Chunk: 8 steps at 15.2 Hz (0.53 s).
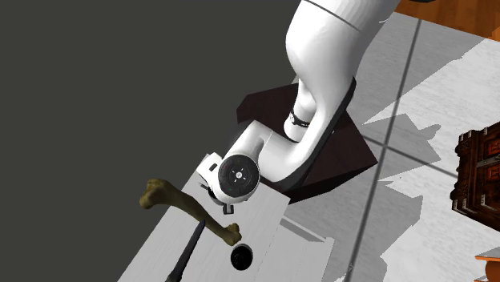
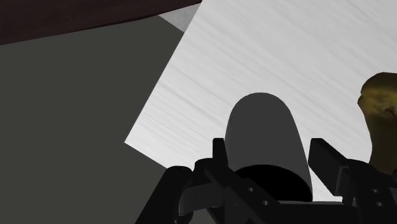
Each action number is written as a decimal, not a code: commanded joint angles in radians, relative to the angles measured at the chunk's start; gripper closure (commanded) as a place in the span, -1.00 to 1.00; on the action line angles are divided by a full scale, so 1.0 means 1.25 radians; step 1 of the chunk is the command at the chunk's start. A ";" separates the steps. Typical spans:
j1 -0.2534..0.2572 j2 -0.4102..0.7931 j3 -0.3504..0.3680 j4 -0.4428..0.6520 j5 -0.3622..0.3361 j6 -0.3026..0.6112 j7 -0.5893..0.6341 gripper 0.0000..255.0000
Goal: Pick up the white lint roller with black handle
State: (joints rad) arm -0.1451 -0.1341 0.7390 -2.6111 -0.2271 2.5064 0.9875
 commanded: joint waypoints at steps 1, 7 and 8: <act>0.005 -0.012 -0.004 0.001 0.016 -0.011 -0.015 1.00; 0.037 -0.082 -0.031 0.016 0.096 -0.078 -0.084 1.00; 0.042 -0.093 -0.036 0.020 0.106 -0.090 -0.093 1.00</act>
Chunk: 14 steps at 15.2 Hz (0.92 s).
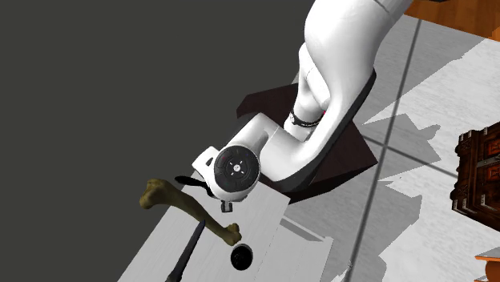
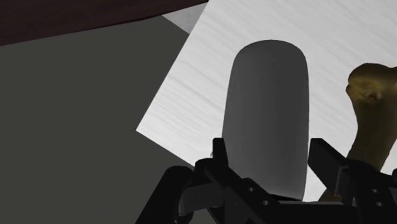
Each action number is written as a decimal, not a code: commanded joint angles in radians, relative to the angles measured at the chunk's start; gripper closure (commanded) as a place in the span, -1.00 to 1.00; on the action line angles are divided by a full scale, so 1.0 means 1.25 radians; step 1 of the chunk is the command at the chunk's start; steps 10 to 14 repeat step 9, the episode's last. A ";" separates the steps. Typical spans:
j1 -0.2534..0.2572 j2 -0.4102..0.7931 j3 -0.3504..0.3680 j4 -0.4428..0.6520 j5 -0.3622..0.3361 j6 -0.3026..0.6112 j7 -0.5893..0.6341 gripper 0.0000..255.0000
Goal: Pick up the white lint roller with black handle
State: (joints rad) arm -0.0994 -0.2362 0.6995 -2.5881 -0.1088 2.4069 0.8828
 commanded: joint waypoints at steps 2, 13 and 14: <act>0.014 -0.031 -0.014 0.009 0.028 -0.034 -0.027 1.00; 0.032 -0.076 -0.036 0.033 0.062 -0.095 -0.062 1.00; 0.032 -0.076 -0.036 0.033 0.062 -0.095 -0.062 1.00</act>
